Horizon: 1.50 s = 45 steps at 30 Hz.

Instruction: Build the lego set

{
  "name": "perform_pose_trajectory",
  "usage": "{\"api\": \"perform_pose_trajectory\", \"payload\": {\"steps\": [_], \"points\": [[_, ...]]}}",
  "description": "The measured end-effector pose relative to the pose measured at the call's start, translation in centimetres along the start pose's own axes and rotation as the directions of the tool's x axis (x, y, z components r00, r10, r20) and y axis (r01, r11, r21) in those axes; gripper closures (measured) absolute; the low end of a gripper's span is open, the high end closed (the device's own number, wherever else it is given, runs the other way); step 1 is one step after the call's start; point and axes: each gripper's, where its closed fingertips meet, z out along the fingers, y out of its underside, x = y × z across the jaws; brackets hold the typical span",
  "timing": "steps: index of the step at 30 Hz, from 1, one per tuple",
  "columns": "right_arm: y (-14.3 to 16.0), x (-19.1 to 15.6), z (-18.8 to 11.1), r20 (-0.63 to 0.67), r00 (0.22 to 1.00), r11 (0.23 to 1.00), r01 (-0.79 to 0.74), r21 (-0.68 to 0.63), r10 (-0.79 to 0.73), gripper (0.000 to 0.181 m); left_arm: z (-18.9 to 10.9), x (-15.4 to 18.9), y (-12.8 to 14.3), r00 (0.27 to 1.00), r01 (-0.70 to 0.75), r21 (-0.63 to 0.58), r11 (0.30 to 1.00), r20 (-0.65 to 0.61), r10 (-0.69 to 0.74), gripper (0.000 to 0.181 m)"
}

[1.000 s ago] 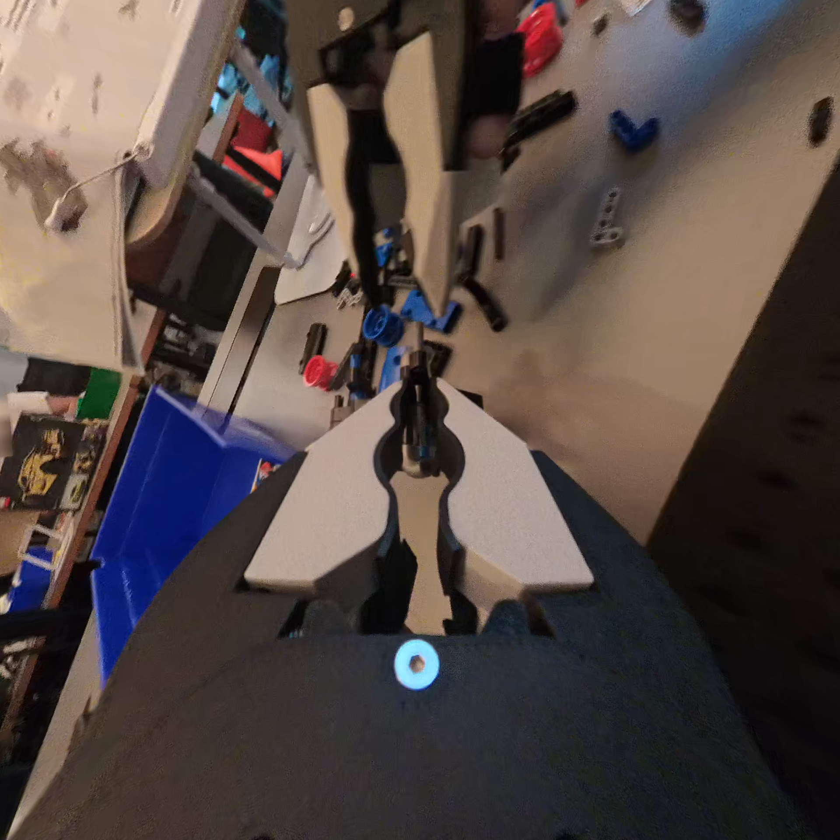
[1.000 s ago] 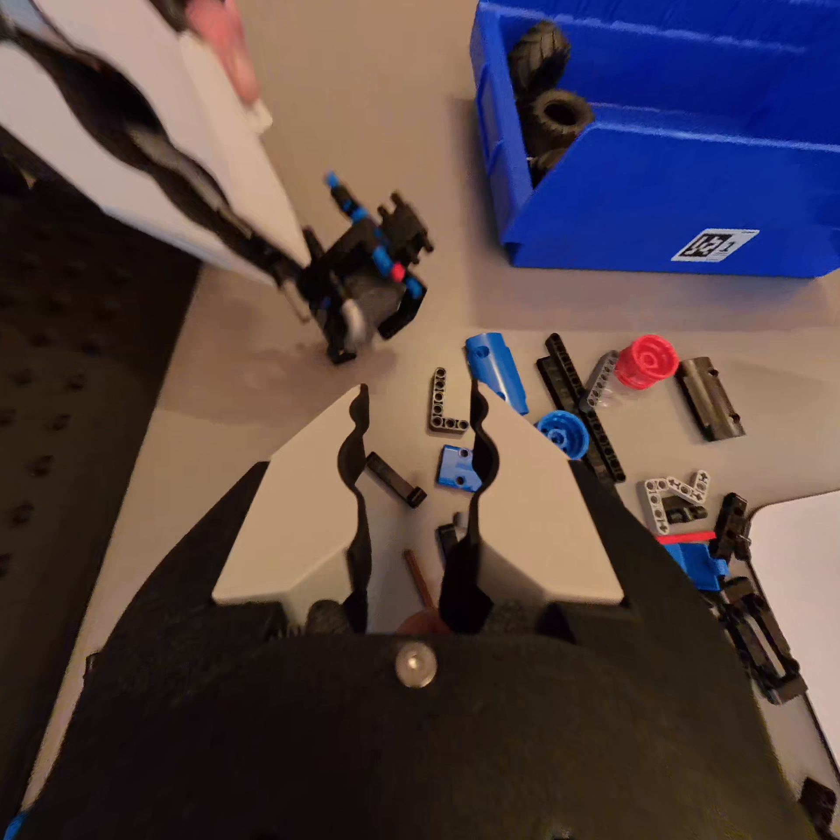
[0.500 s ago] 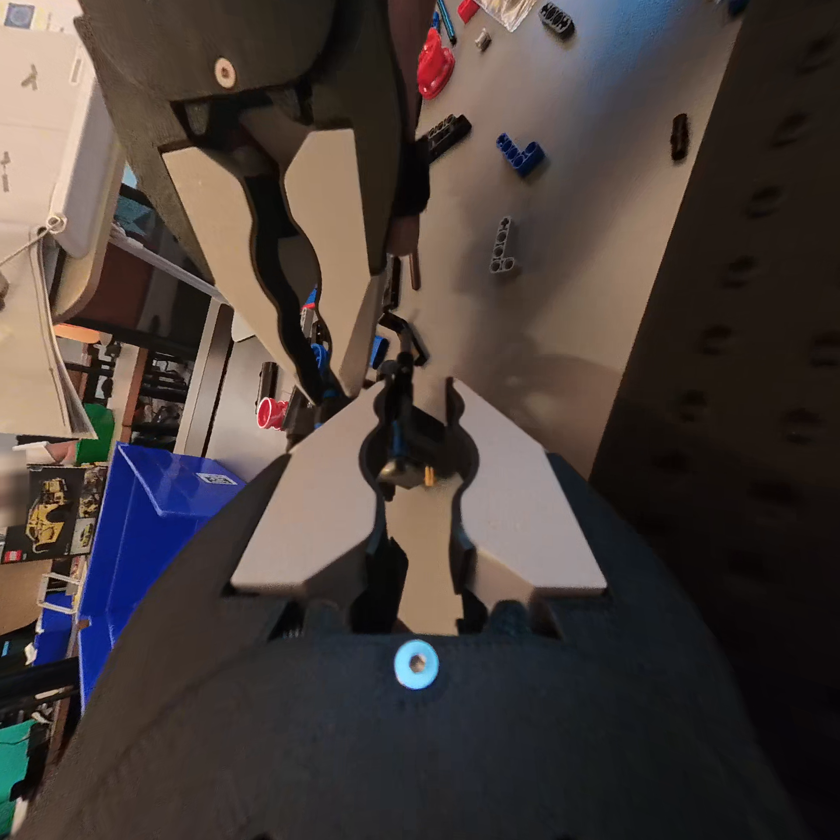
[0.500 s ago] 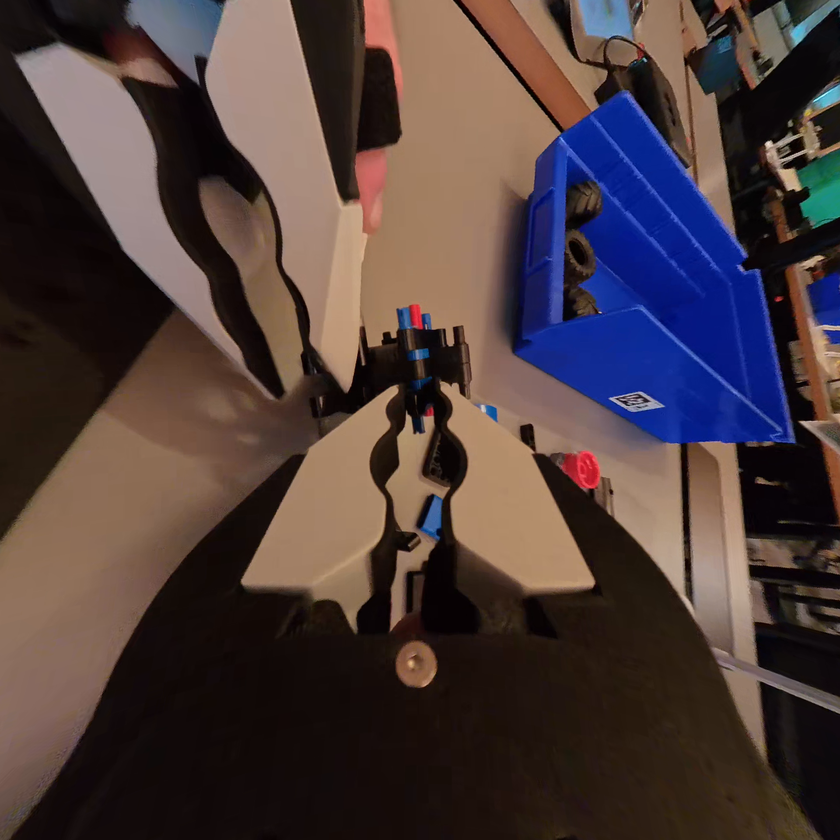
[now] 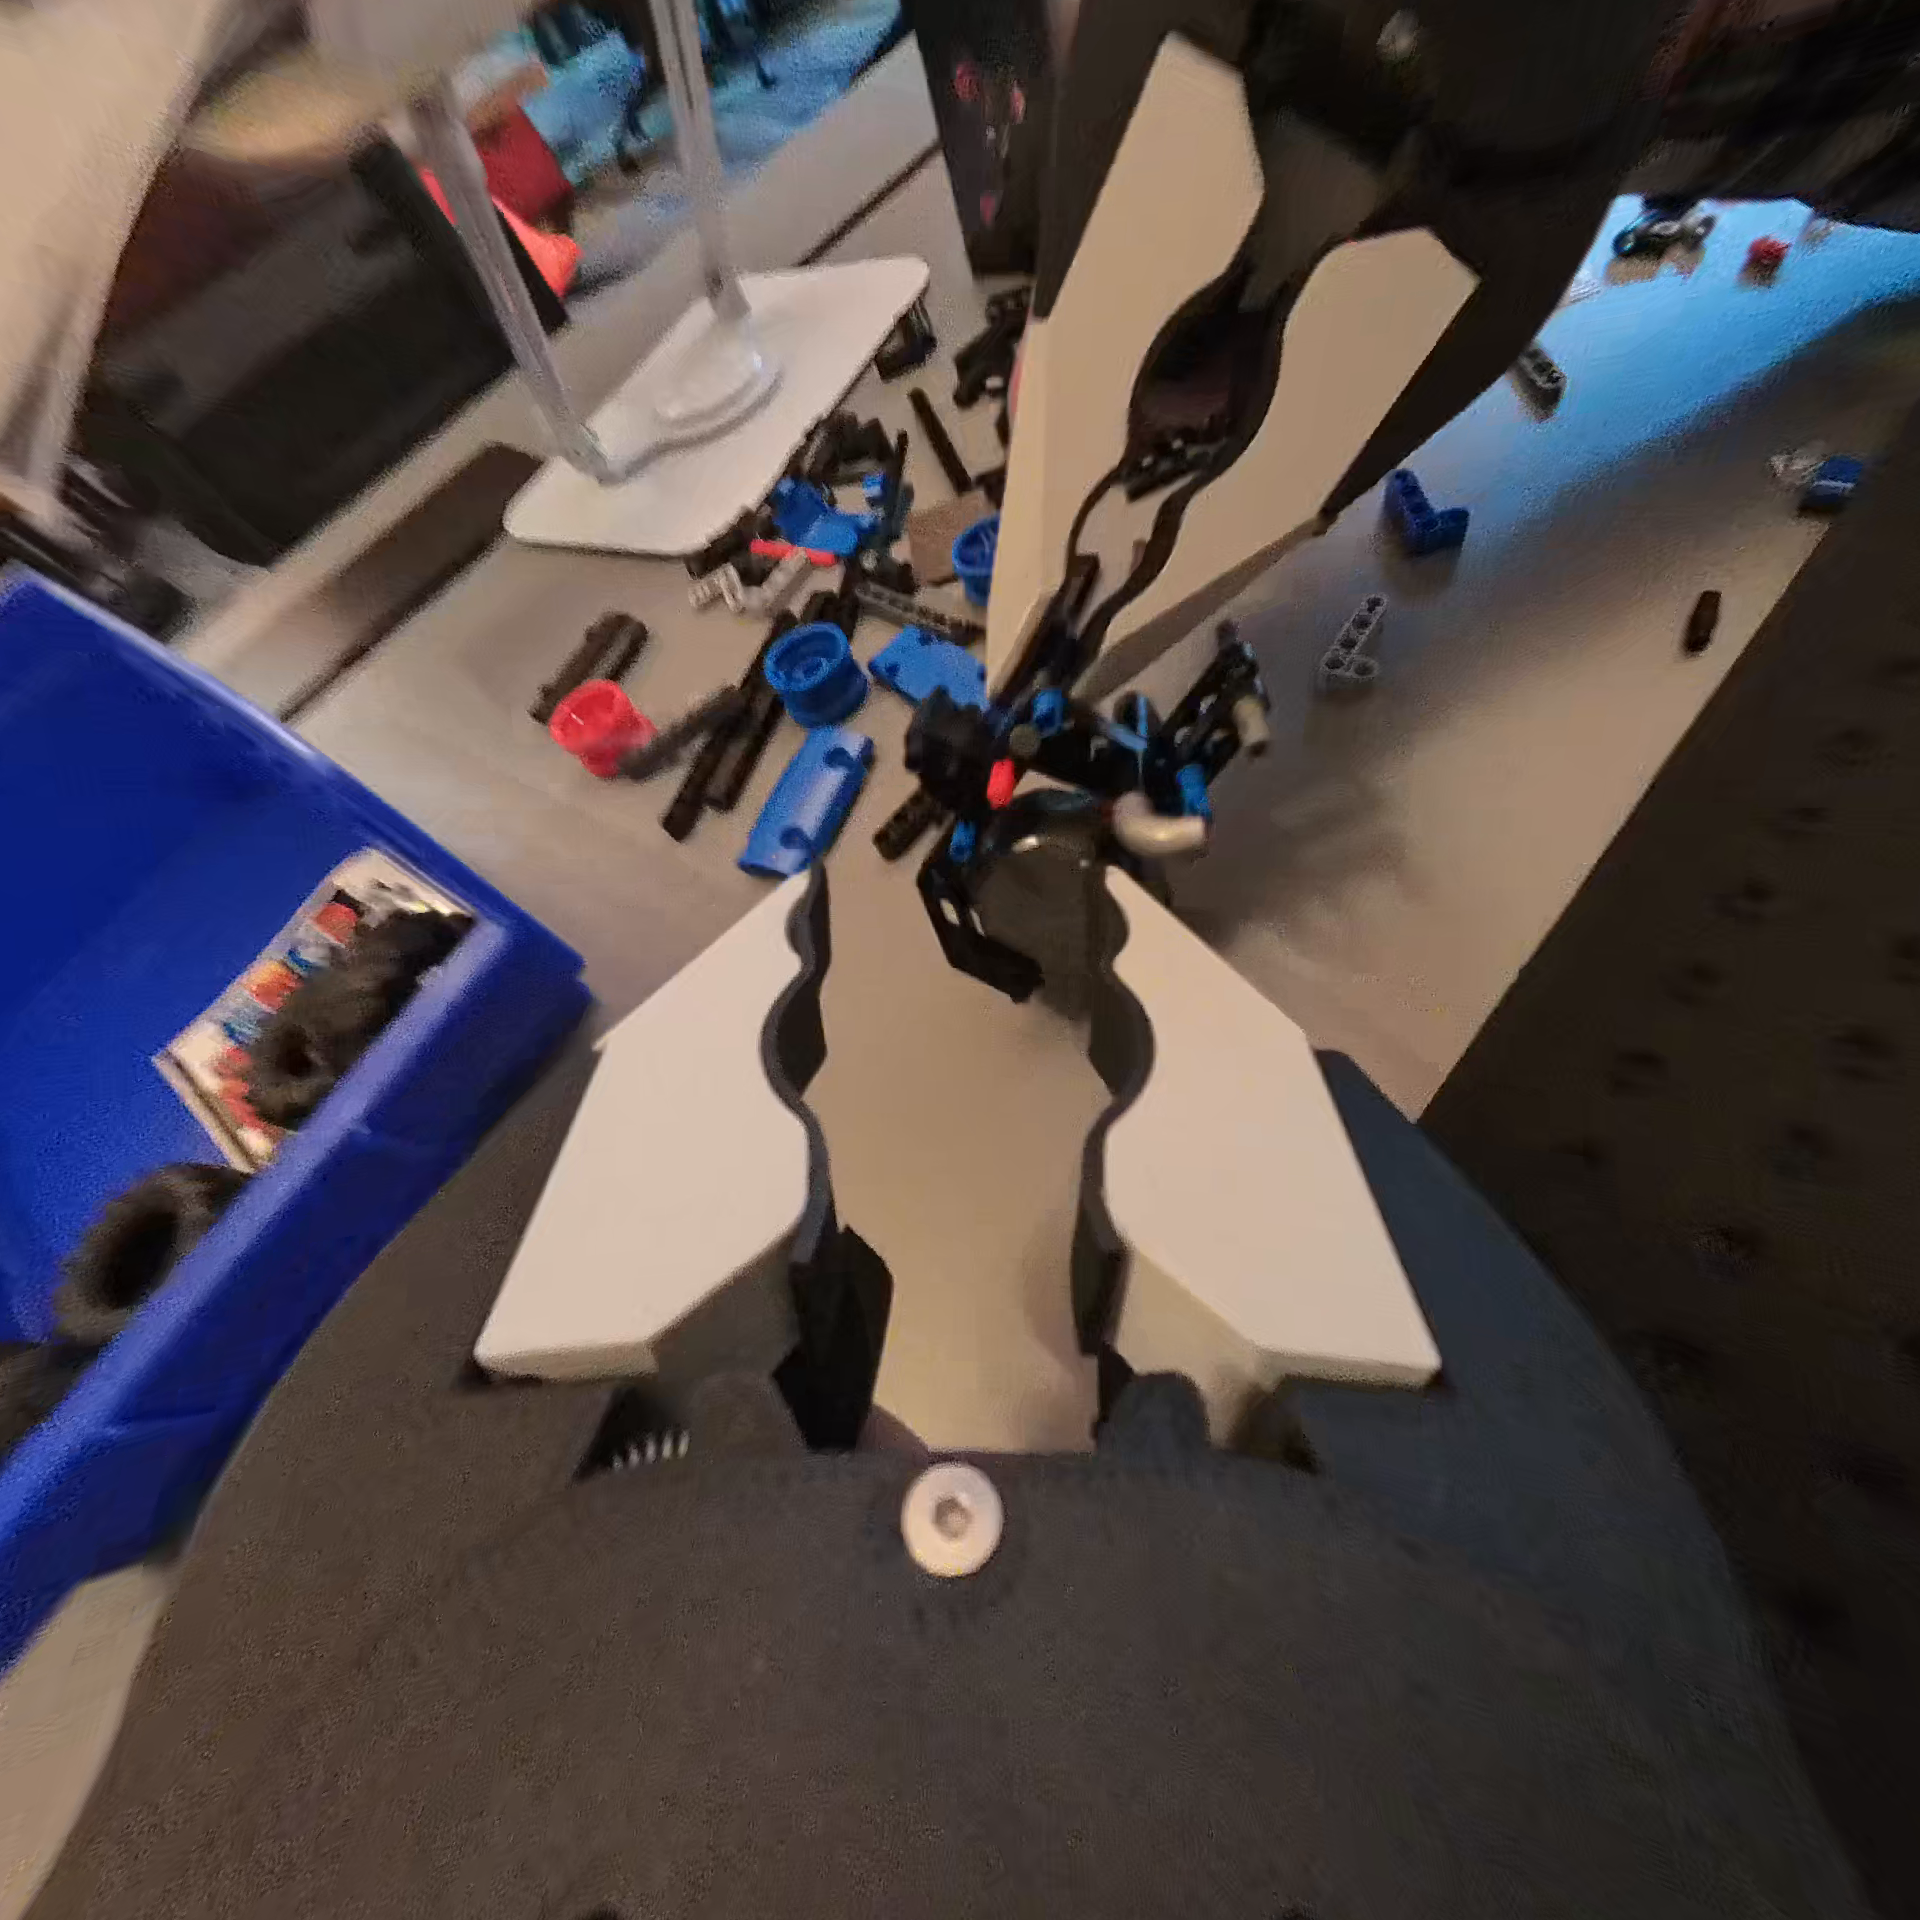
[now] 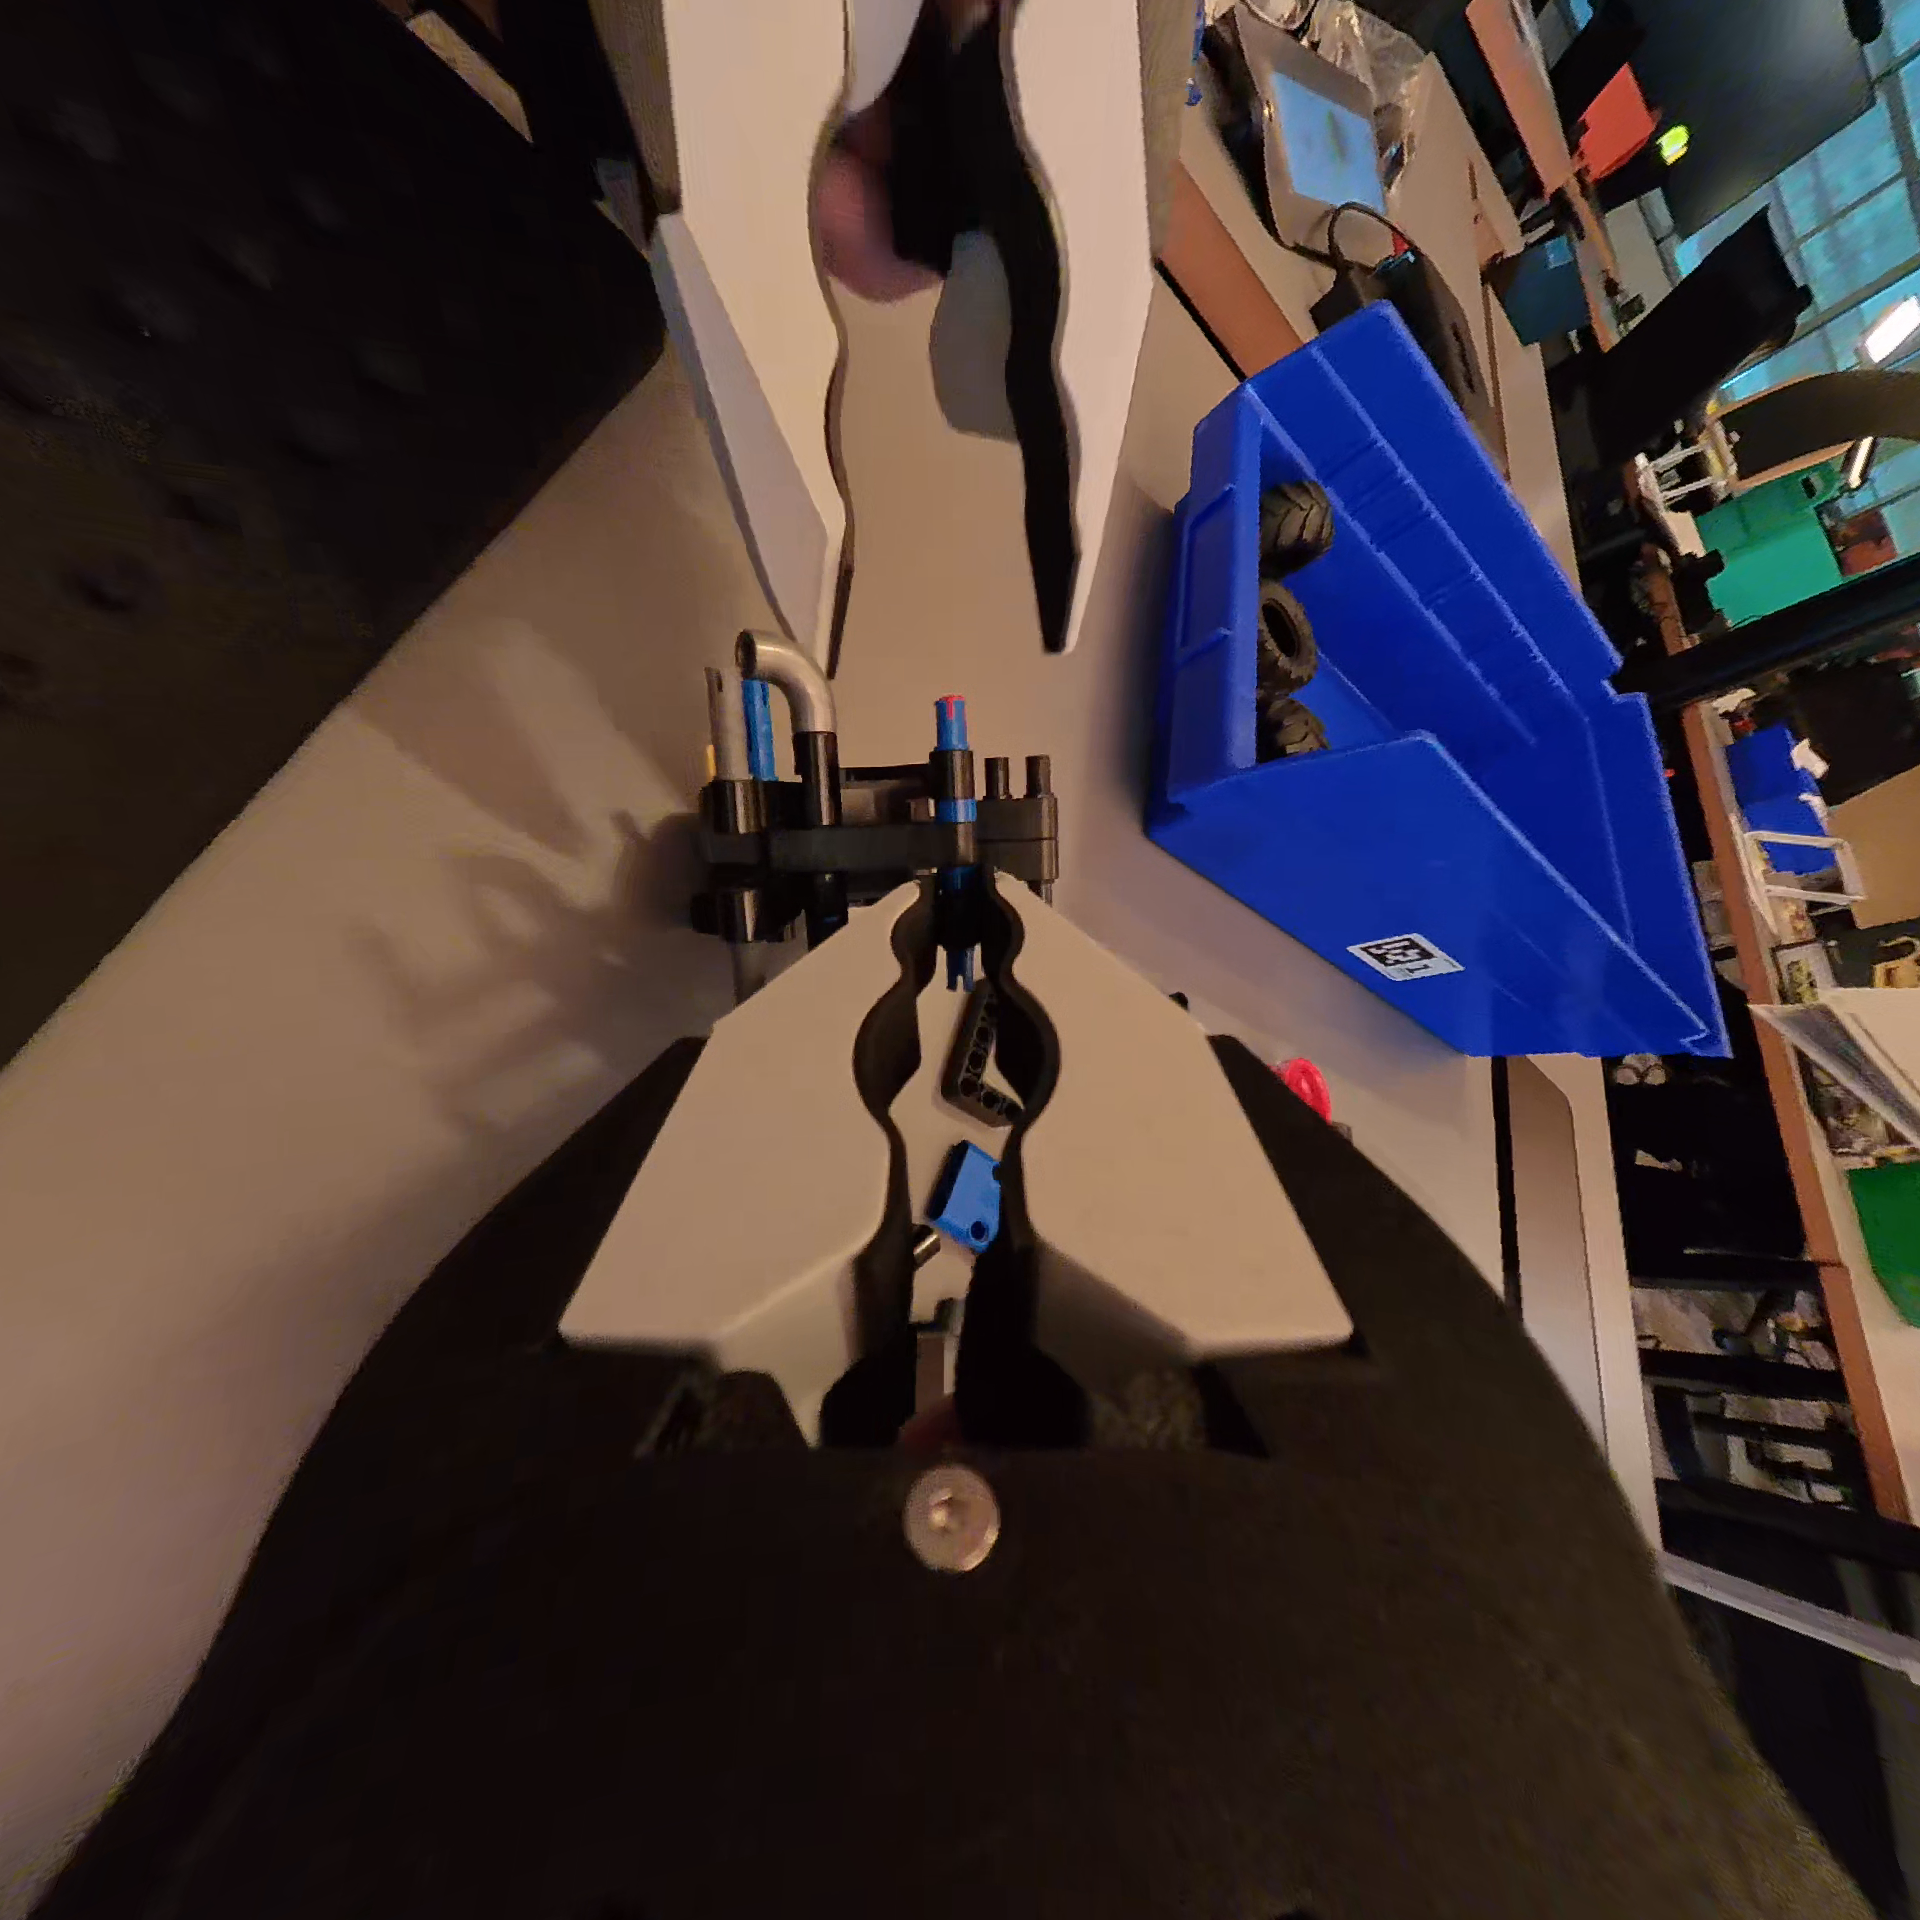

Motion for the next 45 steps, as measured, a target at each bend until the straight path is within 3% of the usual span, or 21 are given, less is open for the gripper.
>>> {"api": "perform_pose_trajectory", "payload": {"steps": [9, 16, 21, 27, 33, 40, 45], "points": [[-0.8, 1.3, -0.9, -0.049, 0.997, 0.988, -0.058, 0.146, 0.065, 0.175, 1.0, 0.1, 0.6, 0.936, 0.277, 0.038, 0.96, -0.239, -0.261, 0.13], [-2.0, 2.9, -2.9, -0.025, 0.98, 0.936, -0.182, 0.3, 0.199, 0.175, -0.5, -0.5, -1.5, 0.832, 0.482, 0.161, 0.861, -0.392, -0.393, 0.133], [-2.8, 2.9, -3.4, -0.013, 0.979, 0.923, -0.187, 0.335, 0.203, 0.175, -0.9, -0.4, -2.9, 0.803, 0.509, 0.202, 0.837, -0.461, -0.377, 0.156], [-2.5, 2.9, -3.4, -0.024, 0.983, 0.934, -0.165, 0.317, 0.182, 0.173, -0.4, -1.0, -3.0, 0.867, 0.433, 0.228, 0.872, -0.368, -0.335, 0.173], [-0.7, 2.5, -2.9, -0.014, 0.99, 0.966, -0.135, 0.22, 0.142, 0.171, 0.0, -0.7, -2.8, 0.985, 0.133, 0.209, 0.969, -0.134, -0.107, 0.174], [1.0, 2.6, -2.8, 0.013, 0.984, 0.973, -0.18, 0.148, 0.18, 0.167, 0.7, -1.6, -2.0, 0.99, 0.143, 0.118, 0.983, -0.034, -0.14, 0.174], [1.7, 3.3, -3.5, 0.026, 0.969, 0.961, -0.247, 0.122, 0.246, 0.157, 0.4, -1.4, -2.7, 0.982, -0.136, 0.083, 0.987, 0.14, 0.124, 0.174]]}}
